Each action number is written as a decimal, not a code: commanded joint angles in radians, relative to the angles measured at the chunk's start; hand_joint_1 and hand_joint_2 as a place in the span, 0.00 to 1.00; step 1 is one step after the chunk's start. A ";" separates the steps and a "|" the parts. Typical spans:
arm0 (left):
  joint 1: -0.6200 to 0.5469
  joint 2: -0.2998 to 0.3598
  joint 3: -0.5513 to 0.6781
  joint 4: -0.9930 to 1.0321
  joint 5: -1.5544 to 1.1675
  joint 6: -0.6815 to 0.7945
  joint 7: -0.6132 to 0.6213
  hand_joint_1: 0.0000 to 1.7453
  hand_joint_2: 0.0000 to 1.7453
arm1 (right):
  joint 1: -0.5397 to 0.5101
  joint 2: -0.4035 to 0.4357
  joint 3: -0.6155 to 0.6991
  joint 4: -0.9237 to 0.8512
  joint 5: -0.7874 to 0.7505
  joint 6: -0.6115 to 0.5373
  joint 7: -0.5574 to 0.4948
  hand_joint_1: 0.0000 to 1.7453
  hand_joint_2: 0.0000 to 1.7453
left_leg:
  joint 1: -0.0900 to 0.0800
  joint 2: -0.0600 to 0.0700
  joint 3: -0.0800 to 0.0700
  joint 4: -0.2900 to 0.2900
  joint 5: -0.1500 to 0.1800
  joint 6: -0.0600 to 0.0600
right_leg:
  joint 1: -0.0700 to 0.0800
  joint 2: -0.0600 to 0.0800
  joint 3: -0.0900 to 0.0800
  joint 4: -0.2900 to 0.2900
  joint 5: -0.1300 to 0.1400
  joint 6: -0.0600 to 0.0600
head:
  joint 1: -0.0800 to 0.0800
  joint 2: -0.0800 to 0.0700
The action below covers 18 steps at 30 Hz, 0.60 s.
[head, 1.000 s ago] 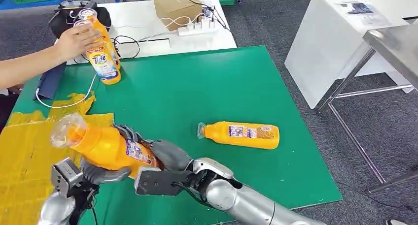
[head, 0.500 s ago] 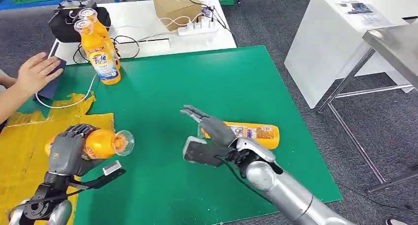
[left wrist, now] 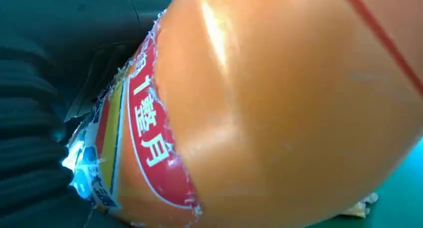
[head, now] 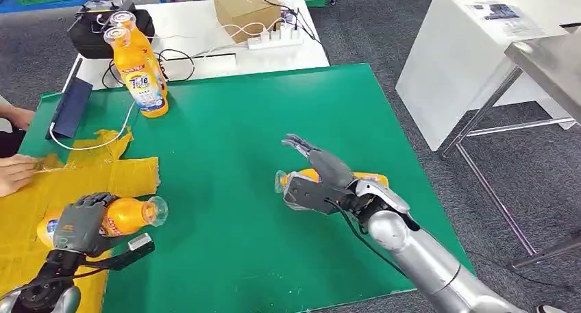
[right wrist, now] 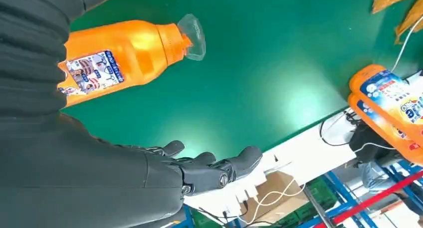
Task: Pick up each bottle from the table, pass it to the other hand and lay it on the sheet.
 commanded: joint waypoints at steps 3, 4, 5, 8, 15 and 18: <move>-0.173 0.073 -0.097 0.333 -0.026 -0.154 0.046 1.00 1.00 | -0.050 -0.070 0.000 0.128 -0.001 0.046 0.031 0.00 1.00 | -0.001 -0.006 0.003 -0.001 0.000 0.002 | -0.001 -0.001 0.003 0.000 -0.001 -0.001 | 0.000 0.000; -0.190 0.074 -0.108 0.358 -0.027 -0.170 0.055 1.00 1.00 | -0.056 -0.066 0.002 0.150 0.002 0.049 0.032 0.00 1.00 | -0.001 -0.008 0.005 -0.001 0.000 0.003 | -0.001 -0.001 0.005 0.000 -0.001 -0.002 | 0.000 0.000; -0.231 0.073 -0.133 0.417 -0.032 -0.199 0.069 1.00 1.00 | -0.077 -0.060 0.015 0.201 0.009 0.059 0.037 0.00 1.00 | -0.001 -0.006 0.003 -0.001 0.001 0.003 | -0.001 -0.001 0.003 -0.001 0.000 -0.001 | 0.000 0.000; -0.295 0.051 -0.152 0.502 -0.002 -0.192 0.075 0.00 1.00 | -0.127 -0.067 0.050 0.308 0.024 0.084 0.049 0.00 1.00 | -0.001 -0.006 0.005 -0.002 0.001 0.003 | -0.002 0.001 0.005 0.000 0.000 -0.002 | 0.000 0.000; -0.349 0.036 -0.245 0.558 0.073 -0.220 0.031 0.00 1.00 | -0.113 -0.140 0.097 0.459 0.072 0.097 -0.001 0.00 1.00 | -0.002 -0.011 0.008 -0.003 0.003 0.003 | -0.002 -0.004 0.009 -0.001 0.000 0.000 | 0.000 0.000; -0.343 0.042 -0.265 0.535 0.099 -0.213 0.035 0.00 1.00 | -0.119 -0.143 0.087 0.469 0.094 0.093 0.013 0.00 1.00 | -0.002 -0.014 0.005 -0.002 0.004 0.004 | -0.003 -0.008 0.008 0.000 0.000 -0.001 | 0.000 0.000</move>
